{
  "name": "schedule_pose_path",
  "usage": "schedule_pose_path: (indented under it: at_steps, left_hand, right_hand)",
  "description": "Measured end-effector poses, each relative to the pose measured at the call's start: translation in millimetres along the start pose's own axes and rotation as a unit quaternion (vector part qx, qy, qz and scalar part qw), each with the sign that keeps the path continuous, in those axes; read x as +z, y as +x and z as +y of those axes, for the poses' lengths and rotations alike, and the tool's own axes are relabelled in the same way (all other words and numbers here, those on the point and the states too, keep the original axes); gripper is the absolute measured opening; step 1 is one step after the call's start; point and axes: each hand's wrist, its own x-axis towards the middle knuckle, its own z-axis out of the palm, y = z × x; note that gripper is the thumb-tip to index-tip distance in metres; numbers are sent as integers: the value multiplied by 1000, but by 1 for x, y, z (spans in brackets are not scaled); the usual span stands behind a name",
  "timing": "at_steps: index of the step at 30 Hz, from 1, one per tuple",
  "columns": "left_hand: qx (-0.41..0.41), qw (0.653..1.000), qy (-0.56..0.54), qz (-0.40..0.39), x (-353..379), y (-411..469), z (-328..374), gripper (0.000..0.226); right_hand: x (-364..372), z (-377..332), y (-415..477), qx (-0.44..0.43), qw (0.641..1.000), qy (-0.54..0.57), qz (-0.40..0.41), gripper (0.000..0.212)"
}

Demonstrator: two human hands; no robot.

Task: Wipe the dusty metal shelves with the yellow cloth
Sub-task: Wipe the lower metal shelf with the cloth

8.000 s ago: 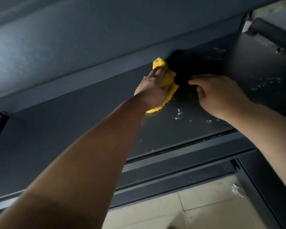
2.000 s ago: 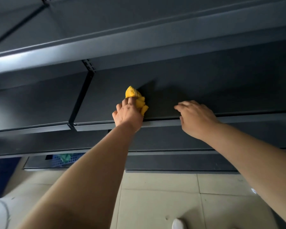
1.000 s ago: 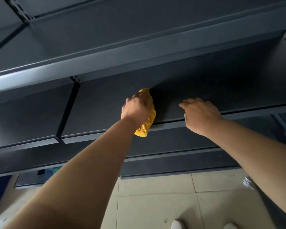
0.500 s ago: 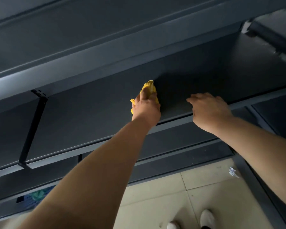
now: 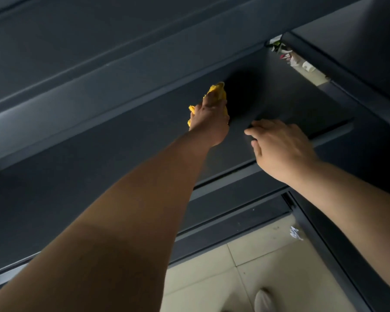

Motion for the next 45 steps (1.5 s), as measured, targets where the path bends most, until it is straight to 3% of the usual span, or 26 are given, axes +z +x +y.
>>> schedule_pose_path:
  at_steps: [6, 10, 20, 35, 45]
  left_hand:
    - [0, 996, 81, 40, 6, 23, 2, 54]
    - [-55, 991, 104, 55, 3, 19, -19, 53]
    - [-138, 984, 92, 67, -21, -38, -131, 49]
    - [-235, 967, 66, 69, -68, -172, -344, 57]
    - [-309, 946, 48, 82, -93, -245, -456, 53]
  right_hand:
    - [2, 5, 12, -22, 1000, 0, 4, 31]
    - [6, -10, 19, -39, 999, -3, -1, 33]
    - [19, -100, 29, -80, 996, 15, -27, 32]
    - [48, -329, 25, -168, 983, 49, -63, 31]
    - [64, -434, 20, -193, 977, 42, -82, 31]
